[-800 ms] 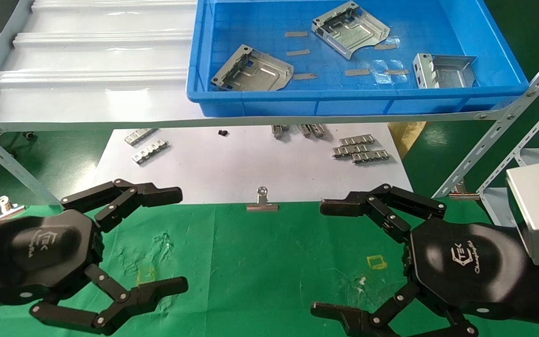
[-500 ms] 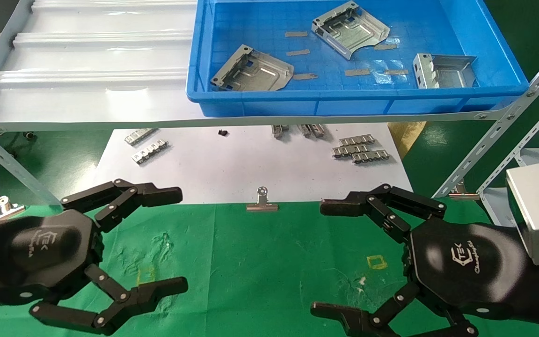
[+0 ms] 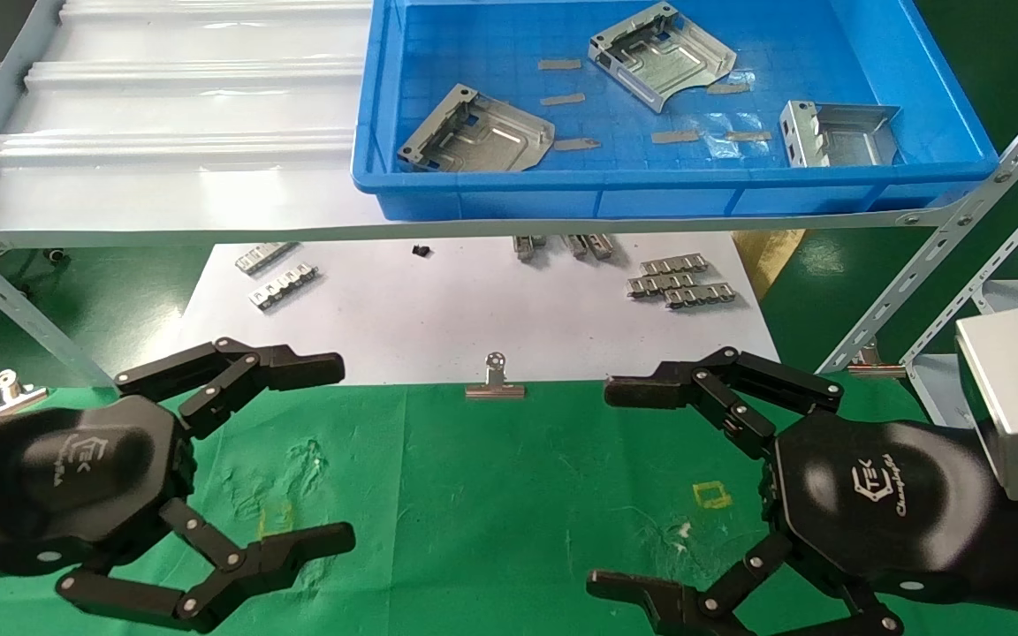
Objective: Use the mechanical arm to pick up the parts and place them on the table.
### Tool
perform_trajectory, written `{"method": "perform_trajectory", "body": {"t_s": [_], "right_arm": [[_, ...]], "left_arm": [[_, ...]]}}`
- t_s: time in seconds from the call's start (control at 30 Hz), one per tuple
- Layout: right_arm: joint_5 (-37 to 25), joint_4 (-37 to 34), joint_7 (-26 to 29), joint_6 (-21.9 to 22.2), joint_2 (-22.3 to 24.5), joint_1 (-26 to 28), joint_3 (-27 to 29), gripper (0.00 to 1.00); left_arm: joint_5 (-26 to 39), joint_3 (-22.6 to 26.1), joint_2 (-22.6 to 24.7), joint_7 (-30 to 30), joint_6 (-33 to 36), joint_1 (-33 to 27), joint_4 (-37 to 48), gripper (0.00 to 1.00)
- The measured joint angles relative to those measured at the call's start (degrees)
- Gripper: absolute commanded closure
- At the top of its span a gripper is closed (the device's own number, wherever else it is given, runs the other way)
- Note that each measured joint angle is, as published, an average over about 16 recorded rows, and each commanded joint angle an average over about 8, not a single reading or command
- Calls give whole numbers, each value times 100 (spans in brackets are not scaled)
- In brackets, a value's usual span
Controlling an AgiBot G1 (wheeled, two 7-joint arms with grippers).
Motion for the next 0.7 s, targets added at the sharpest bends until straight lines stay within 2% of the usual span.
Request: {"method": "perform_trajectory", "body": {"t_s": [0.7], "right_arm": [[0, 0, 0, 0, 0, 0, 0, 0]], "left_arm": [[0, 0, 0, 0, 0, 0, 0, 0]]}}
